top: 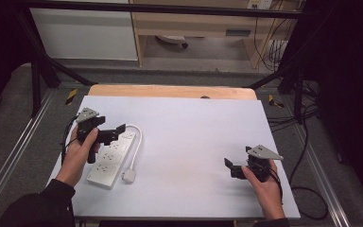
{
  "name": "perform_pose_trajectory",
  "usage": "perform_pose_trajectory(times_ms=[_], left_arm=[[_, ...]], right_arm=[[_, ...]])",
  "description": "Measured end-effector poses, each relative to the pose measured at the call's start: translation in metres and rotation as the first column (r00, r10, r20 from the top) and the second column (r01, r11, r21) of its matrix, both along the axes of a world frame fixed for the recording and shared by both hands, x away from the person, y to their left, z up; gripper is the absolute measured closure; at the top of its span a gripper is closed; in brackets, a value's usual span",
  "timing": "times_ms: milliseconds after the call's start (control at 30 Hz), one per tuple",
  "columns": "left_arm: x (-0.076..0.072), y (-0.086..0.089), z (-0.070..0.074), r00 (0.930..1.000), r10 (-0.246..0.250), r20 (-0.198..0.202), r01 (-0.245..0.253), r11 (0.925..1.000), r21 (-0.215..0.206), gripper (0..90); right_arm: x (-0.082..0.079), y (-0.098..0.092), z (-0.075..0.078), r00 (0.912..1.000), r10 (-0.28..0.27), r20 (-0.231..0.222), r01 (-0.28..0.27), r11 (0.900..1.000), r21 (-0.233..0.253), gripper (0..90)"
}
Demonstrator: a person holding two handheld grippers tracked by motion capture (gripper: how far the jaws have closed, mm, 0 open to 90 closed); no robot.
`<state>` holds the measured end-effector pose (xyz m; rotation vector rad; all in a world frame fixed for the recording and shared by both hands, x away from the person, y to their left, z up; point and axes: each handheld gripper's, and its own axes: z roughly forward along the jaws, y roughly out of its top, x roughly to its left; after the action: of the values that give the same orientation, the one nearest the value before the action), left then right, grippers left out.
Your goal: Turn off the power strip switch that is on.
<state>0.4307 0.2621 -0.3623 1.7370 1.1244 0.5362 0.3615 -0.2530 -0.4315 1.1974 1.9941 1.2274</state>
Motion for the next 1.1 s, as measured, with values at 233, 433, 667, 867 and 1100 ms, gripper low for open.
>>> perform_pose_trajectory(times_ms=[233,433,667,867,1100], left_arm=[[-0.009,0.010,0.010,1.0000,0.001,0.009,-0.001,0.9999,-0.014,6.9],[-0.018,0.020,0.015,0.9997,0.015,0.021,-0.014,0.9997,-0.018,6.9],[-0.031,0.031,0.020,0.9995,0.020,0.024,-0.019,0.9993,-0.031,6.9],[-0.041,0.041,0.017,0.9992,0.034,0.022,-0.033,0.9989,-0.034,6.9],[-0.055,0.051,0.012,0.9987,0.043,0.025,-0.042,0.9979,-0.050,7.0]], right_arm=[[0.000,0.000,0.000,1.0000,0.002,0.001,-0.002,1.000,0.000,2.6],[0.000,0.000,0.000,1.0000,0.002,0.000,-0.002,1.000,0.002,2.4],[0.000,0.000,0.000,1.0000,0.006,0.001,-0.006,1.000,0.000,2.2],[0.000,0.000,0.000,1.0000,0.009,0.003,-0.009,1.000,-0.001,2.2],[0.000,0.000,0.000,1.0000,0.008,0.004,-0.008,1.000,-0.003,2.2]])
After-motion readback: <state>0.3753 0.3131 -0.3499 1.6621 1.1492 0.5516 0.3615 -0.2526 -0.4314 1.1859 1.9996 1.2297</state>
